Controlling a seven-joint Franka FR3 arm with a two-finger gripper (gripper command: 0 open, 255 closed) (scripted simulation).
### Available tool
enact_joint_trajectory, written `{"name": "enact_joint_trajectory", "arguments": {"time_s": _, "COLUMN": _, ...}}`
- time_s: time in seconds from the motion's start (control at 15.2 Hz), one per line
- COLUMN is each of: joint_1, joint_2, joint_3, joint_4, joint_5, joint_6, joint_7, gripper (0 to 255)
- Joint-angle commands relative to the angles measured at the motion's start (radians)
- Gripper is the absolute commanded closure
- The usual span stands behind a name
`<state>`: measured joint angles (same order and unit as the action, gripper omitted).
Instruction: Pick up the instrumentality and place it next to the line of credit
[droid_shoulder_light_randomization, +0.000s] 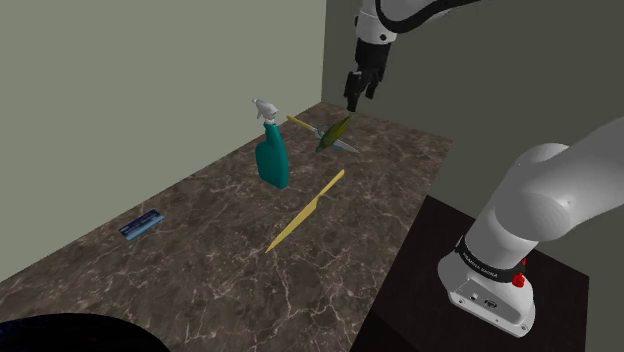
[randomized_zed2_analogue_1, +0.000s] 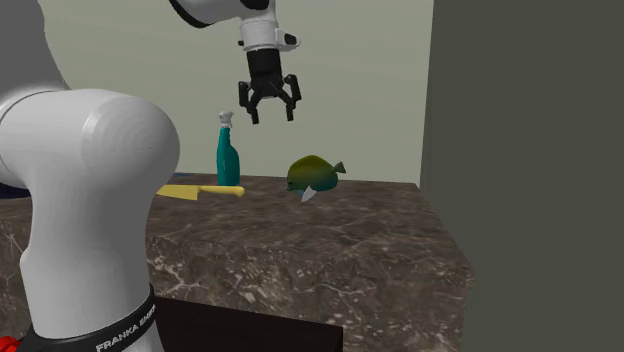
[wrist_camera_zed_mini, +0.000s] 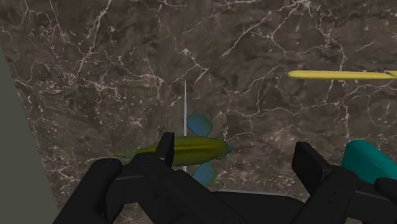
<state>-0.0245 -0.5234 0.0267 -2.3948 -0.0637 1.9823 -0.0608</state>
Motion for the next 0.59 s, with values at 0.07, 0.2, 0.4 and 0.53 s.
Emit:
{"name": "enact_joint_trajectory", "arguments": {"time_s": 0.07, "joint_1": -0.012, "joint_2": 0.118, "joint_3": 0.019, "joint_4": 0.036, "joint_5": -0.04, "joint_6": 0.075, "joint_7": 0.024, "gripper": 0}}
{"name": "enact_joint_trajectory", "arguments": {"time_s": 0.2, "joint_1": -0.021, "joint_2": 0.196, "joint_3": 0.03, "joint_4": 0.062, "joint_5": -0.071, "joint_6": 0.12, "joint_7": 0.044, "gripper": 0}}
{"name": "enact_joint_trajectory", "arguments": {"time_s": 0.4, "joint_1": -0.034, "joint_2": 0.313, "joint_3": 0.046, "joint_4": 0.111, "joint_5": -0.124, "joint_6": 0.177, "joint_7": 0.08, "gripper": 0}}
{"name": "enact_joint_trajectory", "arguments": {"time_s": 0.53, "joint_1": -0.042, "joint_2": 0.393, "joint_3": 0.053, "joint_4": 0.151, "joint_5": -0.165, "joint_6": 0.208, "joint_7": 0.106, "gripper": 0}}
